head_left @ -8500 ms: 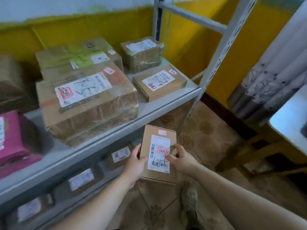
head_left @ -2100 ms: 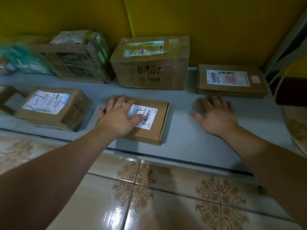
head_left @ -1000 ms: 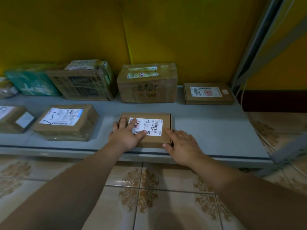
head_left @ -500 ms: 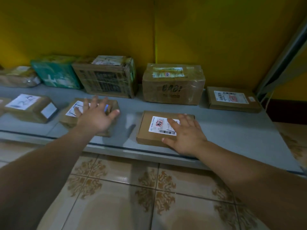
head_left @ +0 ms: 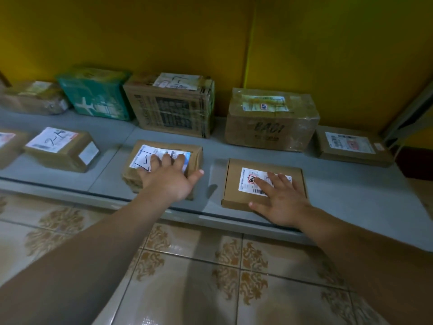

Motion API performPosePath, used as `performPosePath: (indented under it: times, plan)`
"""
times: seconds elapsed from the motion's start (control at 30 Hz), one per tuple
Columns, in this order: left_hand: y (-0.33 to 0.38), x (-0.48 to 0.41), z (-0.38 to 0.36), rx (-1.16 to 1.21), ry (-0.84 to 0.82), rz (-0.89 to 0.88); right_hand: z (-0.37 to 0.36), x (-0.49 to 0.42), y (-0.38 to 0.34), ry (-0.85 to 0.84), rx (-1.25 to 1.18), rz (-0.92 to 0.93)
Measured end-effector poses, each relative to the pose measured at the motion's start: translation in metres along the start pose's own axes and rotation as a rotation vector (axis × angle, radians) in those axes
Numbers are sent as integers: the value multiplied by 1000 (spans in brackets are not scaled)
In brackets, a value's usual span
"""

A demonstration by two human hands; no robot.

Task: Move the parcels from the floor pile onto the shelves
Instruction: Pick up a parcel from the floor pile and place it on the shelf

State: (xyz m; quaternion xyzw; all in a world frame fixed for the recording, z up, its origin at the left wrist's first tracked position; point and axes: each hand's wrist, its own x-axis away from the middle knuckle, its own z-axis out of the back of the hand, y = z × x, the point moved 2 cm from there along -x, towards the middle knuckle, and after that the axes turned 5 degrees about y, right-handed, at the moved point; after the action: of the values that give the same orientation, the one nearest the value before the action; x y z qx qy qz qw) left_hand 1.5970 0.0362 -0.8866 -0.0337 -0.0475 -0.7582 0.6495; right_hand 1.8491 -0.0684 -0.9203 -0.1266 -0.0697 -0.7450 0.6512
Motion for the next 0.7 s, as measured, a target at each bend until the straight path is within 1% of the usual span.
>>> performPosePath:
  times: [0.07, 0.2, 0.27, 0.4, 0.5, 0.57, 0.63, 0.7]
  plan:
    - [-8, -16, 9, 8, 57, -41, 12, -2, -2, 18, -4, -4]
    - [-21, -44, 9, 9, -3, -149, 51, -17, -9, 127, -46, -67]
    - [-24, -47, 1, 26, 1, -180, 68, -28, -10, 179, -65, -123]
    - [-30, -50, -7, 53, 60, -206, 90, -57, -11, 326, -103, -182]
    - [-31, -50, -10, 38, 88, -208, 102, -85, -11, 384, -72, -194]
    - [-31, -51, -12, 48, 104, -199, 108, -106, -8, 438, -45, -170]
    - [-31, -50, -13, 50, 119, -191, 111, -127, -4, 456, -22, -149]
    - [-31, -49, -13, 50, 126, -189, 109, -145, 0, 403, 17, -165]
